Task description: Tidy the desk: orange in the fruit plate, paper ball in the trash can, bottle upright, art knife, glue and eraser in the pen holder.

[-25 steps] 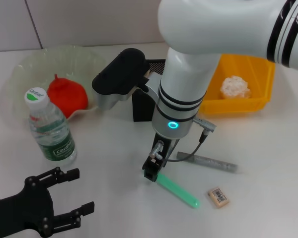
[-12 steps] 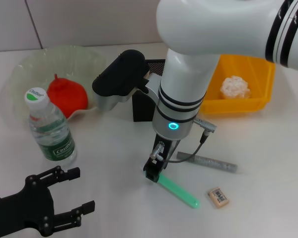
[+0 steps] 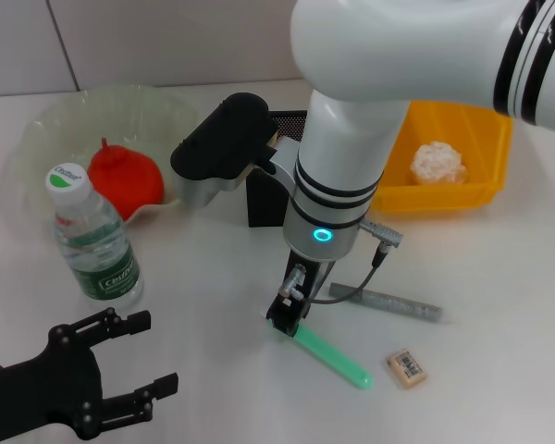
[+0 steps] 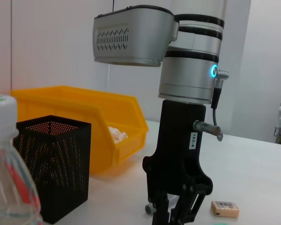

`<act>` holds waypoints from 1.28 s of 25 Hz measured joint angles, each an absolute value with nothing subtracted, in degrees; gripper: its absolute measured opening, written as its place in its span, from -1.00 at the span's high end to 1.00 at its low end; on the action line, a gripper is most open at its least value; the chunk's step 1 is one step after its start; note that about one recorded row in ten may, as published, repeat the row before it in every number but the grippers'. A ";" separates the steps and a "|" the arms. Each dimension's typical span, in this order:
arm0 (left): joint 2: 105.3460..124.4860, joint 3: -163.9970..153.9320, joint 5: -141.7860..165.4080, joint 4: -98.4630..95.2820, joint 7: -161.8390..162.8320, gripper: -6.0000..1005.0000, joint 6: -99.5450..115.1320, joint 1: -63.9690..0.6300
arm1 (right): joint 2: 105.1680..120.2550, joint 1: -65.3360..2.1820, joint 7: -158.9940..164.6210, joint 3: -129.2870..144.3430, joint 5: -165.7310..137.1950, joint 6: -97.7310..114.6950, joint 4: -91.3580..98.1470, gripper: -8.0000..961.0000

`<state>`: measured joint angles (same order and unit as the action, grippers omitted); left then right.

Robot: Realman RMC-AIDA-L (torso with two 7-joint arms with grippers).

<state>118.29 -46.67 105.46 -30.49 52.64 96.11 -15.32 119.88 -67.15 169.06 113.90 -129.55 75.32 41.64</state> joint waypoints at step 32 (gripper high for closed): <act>118.39 -46.84 105.46 -30.50 52.65 -0.60 95.89 -15.87 | 119.88 -67.74 169.02 114.67 -129.46 75.82 41.86 0.73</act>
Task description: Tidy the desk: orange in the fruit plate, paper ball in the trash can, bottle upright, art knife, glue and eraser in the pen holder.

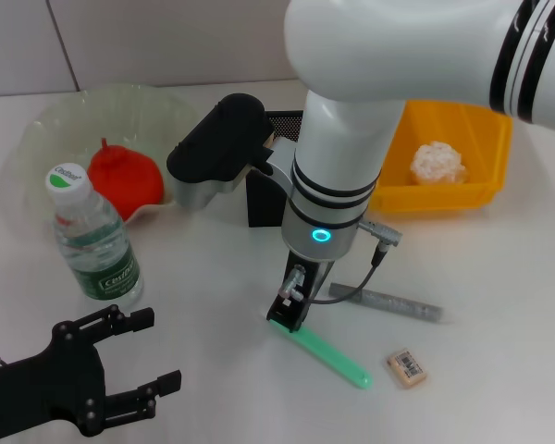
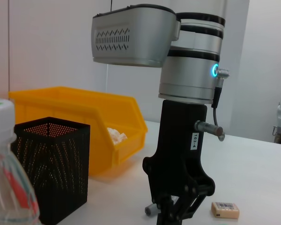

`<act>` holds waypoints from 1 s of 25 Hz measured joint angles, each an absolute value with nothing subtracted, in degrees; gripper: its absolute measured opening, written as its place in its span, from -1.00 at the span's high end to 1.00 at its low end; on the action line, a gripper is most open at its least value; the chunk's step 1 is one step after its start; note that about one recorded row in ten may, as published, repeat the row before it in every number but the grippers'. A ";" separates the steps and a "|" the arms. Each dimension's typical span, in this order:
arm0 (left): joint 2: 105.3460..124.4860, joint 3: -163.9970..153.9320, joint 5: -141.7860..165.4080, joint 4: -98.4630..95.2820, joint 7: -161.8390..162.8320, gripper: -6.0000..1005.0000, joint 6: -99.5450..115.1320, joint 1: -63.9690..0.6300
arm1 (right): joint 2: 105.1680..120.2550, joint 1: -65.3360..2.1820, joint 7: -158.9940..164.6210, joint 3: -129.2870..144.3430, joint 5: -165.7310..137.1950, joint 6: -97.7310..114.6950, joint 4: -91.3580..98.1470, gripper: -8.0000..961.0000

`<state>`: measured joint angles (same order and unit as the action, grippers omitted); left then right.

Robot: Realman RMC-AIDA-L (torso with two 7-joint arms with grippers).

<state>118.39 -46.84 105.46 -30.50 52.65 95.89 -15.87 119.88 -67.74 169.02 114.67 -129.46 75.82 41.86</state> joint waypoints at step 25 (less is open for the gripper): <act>118.30 -46.64 105.57 -29.75 52.57 -0.60 95.88 -15.95 | 119.88 -66.41 169.31 113.99 -129.59 77.31 45.54 0.72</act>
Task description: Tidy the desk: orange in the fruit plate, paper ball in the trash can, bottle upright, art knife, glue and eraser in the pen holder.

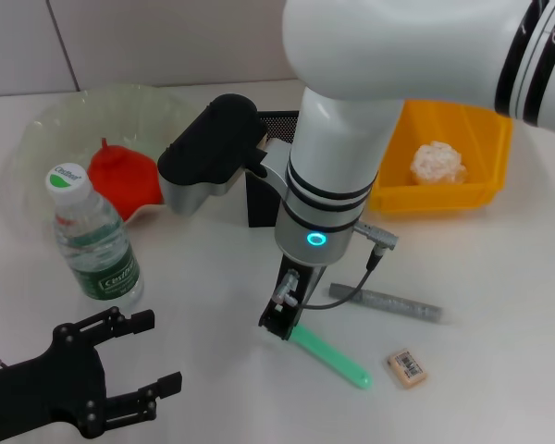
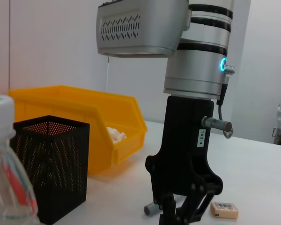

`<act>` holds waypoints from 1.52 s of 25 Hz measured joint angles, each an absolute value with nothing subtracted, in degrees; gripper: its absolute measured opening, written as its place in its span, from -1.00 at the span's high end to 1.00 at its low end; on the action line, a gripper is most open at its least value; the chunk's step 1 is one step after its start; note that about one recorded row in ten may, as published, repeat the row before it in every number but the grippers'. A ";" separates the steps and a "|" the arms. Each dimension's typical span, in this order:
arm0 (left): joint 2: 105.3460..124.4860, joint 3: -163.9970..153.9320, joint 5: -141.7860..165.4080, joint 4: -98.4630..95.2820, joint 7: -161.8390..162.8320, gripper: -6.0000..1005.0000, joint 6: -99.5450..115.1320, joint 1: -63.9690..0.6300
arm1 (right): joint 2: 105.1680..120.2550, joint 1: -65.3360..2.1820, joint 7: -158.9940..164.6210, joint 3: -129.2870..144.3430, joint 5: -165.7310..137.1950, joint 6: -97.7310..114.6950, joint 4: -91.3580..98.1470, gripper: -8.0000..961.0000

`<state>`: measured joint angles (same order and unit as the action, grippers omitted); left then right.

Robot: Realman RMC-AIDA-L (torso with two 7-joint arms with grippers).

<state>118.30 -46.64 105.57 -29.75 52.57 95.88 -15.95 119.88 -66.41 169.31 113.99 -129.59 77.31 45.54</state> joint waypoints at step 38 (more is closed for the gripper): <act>118.39 -46.97 105.61 -29.67 52.03 -0.60 95.89 -15.99 | 119.89 -63.48 169.51 110.76 -134.06 82.27 47.68 -0.58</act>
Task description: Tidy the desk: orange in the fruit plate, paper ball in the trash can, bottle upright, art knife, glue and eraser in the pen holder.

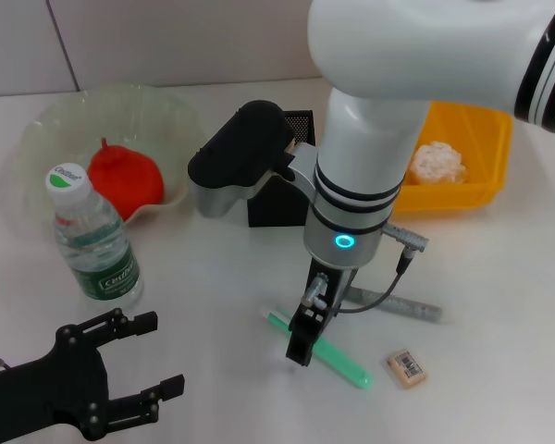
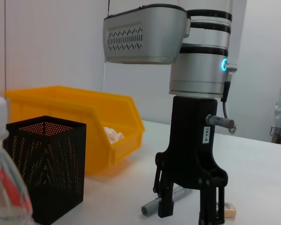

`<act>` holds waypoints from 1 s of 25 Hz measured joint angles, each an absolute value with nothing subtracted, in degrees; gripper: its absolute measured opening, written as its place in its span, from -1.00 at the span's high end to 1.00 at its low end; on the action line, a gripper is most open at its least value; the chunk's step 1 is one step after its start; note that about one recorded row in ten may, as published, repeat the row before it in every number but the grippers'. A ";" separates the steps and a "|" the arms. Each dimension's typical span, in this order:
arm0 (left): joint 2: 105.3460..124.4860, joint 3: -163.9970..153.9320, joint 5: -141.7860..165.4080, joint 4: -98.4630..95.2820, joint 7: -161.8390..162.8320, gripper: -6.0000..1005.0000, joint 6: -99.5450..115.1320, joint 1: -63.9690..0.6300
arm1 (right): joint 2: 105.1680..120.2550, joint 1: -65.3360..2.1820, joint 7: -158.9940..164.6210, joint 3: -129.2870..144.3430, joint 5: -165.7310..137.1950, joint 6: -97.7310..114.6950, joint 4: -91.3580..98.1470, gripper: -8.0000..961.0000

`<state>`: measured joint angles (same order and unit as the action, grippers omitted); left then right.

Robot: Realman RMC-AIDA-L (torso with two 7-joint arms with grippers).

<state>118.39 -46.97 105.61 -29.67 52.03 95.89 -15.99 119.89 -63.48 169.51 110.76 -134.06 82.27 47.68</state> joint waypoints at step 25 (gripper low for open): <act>118.29 -46.86 105.65 -28.97 51.77 -0.60 95.62 -16.17 | 119.88 -63.39 169.54 113.05 -134.64 82.01 47.72 -0.52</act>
